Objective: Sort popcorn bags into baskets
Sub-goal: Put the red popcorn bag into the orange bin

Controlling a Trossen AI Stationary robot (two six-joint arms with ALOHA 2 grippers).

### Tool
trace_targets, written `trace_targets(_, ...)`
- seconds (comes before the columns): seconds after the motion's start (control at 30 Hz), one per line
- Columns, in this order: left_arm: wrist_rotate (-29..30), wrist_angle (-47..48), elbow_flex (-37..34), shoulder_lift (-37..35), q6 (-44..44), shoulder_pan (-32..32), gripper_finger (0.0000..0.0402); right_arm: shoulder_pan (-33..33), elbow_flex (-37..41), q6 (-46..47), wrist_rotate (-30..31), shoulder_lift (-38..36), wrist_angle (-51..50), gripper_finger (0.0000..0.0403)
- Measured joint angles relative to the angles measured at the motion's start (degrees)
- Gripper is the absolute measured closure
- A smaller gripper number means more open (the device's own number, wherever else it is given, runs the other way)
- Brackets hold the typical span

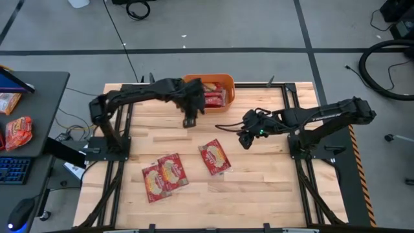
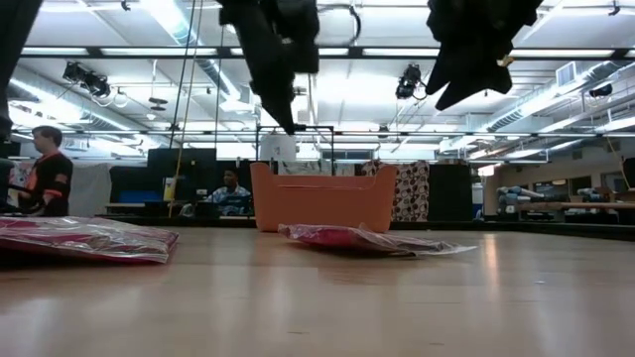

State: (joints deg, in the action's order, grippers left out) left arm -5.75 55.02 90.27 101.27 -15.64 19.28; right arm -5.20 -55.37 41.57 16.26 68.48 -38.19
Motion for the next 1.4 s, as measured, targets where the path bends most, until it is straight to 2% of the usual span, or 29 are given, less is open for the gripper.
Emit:
trace_targets(0.17, -5.56, -5.40, -8.67, -7.06, 1.53, -3.39, 0.0272, 1.36, 0.00, -7.19, -6.17, 2.93, 0.50, 0.0215)
trace_targets(0.37, -5.52, -11.99, -20.36, -13.83, 11.34, -8.44, 0.0283, 1.37, 0.04, -6.82, -9.86, 9.61, 3.74, 0.0215)
trace_targets(0.6, -1.49, -17.03, -29.17, -18.45, 21.97, -17.39, 0.0284, 0.44, 0.04, -7.61, -19.72, 19.16, 15.34, 0.0215)
trace_targets(0.87, 3.77, -25.78, -38.36, -22.24, 33.37, -27.24, 0.0284, 0.44, 0.02, -5.81, -27.69, 26.10, 18.66, 0.0215)
trace_targets(0.97, 5.08, -25.30, -41.68, -24.43, 37.32, -30.58, 0.0284, 0.03, -0.10, -5.52, -30.90, 27.69, 21.50, 0.0215)
trace_targets(1.07, 6.10, -25.70, -44.37, -26.77, 40.90, -33.93, 0.0284, -0.77, -0.88, -4.79, -31.76, 29.00, 22.04, 0.0215)
trace_targets(1.2, 6.68, -25.55, -46.50, -28.81, 42.01, -39.35, 0.0284, -1.46, -0.95, -2.60, -29.24, 28.92, 25.06, 0.0215)
trace_targets(1.3, 7.14, -24.68, -47.82, -28.76, 39.08, -44.76, 0.0284, -1.54, -0.88, -1.87, -26.63, 28.45, 26.14, 0.0215)
trace_targets(1.4, 10.26, -23.11, -49.09, -28.10, 32.80, -50.19, 0.0284, -1.51, -0.98, -0.75, -24.84, 28.44, 27.41, 0.0215)
